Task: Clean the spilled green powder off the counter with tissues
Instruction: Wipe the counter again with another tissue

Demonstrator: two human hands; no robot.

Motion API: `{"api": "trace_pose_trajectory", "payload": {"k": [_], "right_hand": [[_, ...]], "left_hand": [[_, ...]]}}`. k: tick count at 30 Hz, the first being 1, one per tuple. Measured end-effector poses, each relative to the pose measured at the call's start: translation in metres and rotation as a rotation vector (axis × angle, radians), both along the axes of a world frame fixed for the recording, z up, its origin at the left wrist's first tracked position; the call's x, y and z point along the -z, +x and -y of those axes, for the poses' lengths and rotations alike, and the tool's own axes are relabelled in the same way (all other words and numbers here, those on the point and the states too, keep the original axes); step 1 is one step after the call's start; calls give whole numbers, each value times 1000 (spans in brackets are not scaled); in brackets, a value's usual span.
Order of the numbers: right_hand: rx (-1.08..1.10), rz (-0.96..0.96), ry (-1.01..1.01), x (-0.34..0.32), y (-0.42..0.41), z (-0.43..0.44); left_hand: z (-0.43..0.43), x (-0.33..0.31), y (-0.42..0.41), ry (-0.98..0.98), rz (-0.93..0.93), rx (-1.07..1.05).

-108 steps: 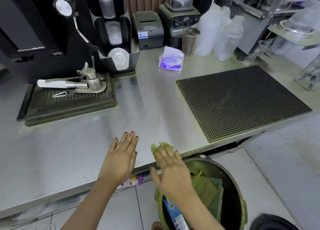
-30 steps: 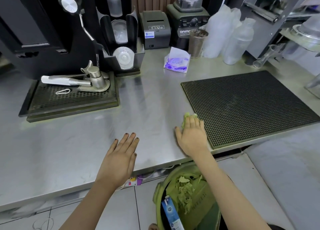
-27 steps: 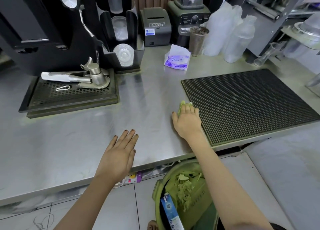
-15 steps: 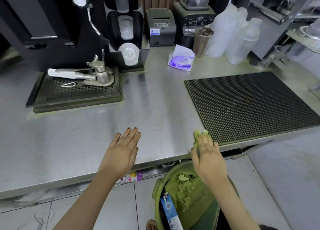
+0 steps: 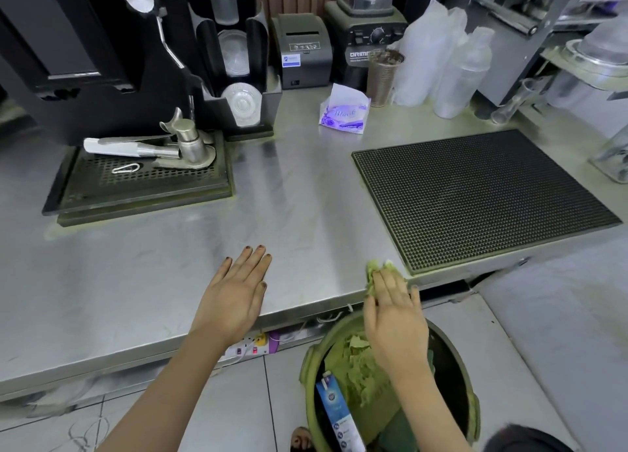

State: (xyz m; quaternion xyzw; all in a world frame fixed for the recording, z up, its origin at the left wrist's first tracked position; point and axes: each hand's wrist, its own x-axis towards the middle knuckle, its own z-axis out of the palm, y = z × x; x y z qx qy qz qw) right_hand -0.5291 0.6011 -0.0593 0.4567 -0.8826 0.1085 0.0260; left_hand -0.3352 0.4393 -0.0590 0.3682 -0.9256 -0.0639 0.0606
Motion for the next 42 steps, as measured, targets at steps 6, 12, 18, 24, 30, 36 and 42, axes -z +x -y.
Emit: {"api": "trace_pose_trajectory", "payload": {"k": [6, 12, 18, 24, 30, 36, 42], "right_hand": [[-53, 62, -31, 1, 81, 33], [-213, -5, 10, -4, 50, 19], [23, 4, 41, -5, 25, 33], [-394, 61, 44, -19, 47, 45], [-53, 105, 26, -19, -38, 143], [-471, 168, 25, -9, 43, 157], [-427, 116, 33, -19, -14, 83]], "left_hand": [[0, -2, 0, 45, -19, -4], [-1, -4, 0, 56, -17, 3], [-1, -6, 0, 87, -31, -36], [1, -6, 1, 126, -94, -253], [16, -19, 29, 36, -21, -353], [22, -3, 45, 56, 35, -410], [22, -2, 45, 58, -33, -418]]}}
